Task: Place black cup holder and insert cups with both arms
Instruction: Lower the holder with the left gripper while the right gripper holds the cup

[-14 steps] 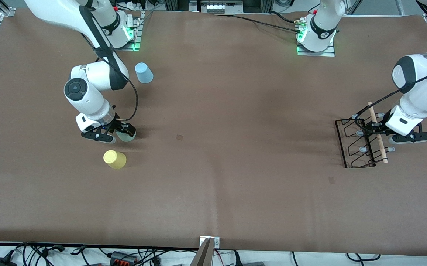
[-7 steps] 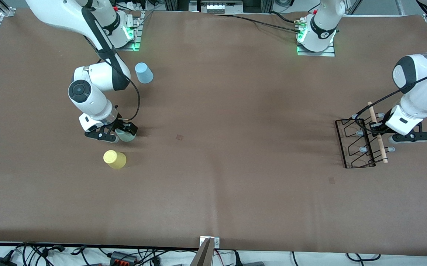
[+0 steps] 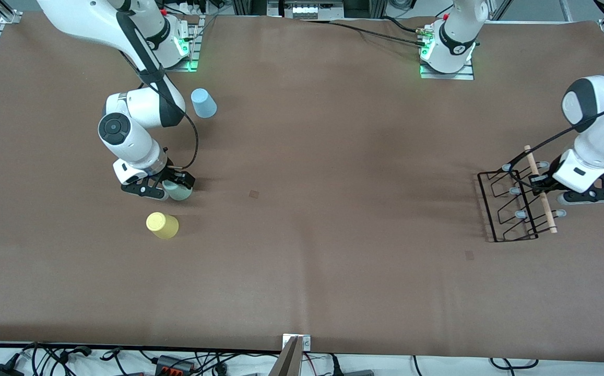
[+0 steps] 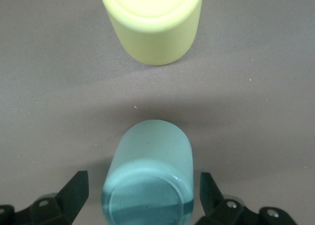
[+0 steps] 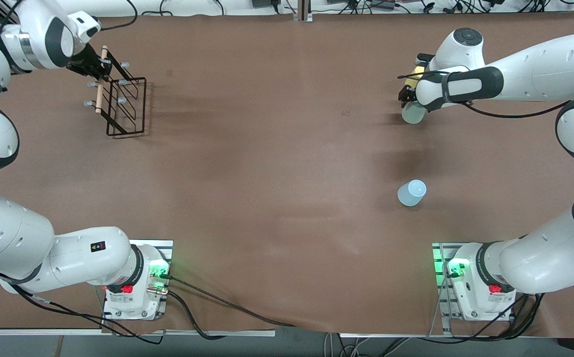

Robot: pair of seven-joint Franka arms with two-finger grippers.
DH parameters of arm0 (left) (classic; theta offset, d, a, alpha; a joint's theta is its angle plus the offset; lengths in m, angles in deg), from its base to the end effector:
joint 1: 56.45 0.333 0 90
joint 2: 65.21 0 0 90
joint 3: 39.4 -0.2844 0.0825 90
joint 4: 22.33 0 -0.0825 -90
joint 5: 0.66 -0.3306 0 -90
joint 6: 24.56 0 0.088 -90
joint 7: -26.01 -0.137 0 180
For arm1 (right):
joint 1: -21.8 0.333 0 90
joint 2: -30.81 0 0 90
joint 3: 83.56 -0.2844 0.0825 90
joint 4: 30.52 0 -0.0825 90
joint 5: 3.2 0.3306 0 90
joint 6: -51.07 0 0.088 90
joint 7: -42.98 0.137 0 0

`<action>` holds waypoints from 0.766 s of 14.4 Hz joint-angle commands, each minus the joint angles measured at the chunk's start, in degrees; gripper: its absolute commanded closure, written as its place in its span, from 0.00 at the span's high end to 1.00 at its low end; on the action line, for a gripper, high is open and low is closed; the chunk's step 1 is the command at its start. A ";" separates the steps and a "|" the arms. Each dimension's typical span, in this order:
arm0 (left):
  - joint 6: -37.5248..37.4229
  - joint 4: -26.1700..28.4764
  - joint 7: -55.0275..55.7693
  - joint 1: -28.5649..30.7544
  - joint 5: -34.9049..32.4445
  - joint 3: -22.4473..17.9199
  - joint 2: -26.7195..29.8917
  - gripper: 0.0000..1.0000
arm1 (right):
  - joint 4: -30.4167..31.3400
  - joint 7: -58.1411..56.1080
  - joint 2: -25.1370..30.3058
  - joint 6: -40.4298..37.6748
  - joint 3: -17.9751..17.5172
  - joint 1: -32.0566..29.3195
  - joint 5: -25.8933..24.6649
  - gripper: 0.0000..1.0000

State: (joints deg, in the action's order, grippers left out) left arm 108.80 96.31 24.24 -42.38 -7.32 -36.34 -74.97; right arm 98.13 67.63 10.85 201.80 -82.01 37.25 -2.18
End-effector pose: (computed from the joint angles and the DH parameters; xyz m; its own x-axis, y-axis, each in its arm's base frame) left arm 0.5287 0.1079 0.3300 0.9933 0.0824 0.0812 0.0893 -0.9924 -0.0845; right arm 0.4955 0.1220 0.1993 0.9792 -0.2000 0.0338 -0.1996 -0.9798 -0.0155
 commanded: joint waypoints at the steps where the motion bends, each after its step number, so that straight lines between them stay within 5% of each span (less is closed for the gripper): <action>1: -10.80 -8.74 -0.78 -0.44 -1.25 1.16 0.62 0.01 | 1.26 1.02 0.89 0.53 0.21 0.72 0.12 0.93; 3: -12.42 -10.70 -0.61 -1.32 -1.25 3.79 0.62 0.01 | 1.26 1.02 0.89 0.53 0.21 0.72 0.03 0.77; 7: -15.66 -11.85 0.97 -1.41 -0.91 12.57 0.62 0.01 | 1.26 1.02 0.98 0.44 0.21 0.64 0.12 0.29; 9: -16.55 -11.85 3.87 -1.59 -0.81 17.75 0.27 0.01 | 1.00 0.93 1.15 -0.61 0.21 0.63 0.12 0.18; 11: -16.55 -11.93 4.57 -1.59 -0.55 24.25 -1.30 0.01 | 0.99 0.67 1.33 -0.70 0.29 0.63 0.12 0.17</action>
State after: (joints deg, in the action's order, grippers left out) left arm 93.55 85.65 27.43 -44.41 -7.32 -17.33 -75.08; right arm 98.21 67.81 11.05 201.63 -82.00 37.53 -2.18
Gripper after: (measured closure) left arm 0.837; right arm 0.313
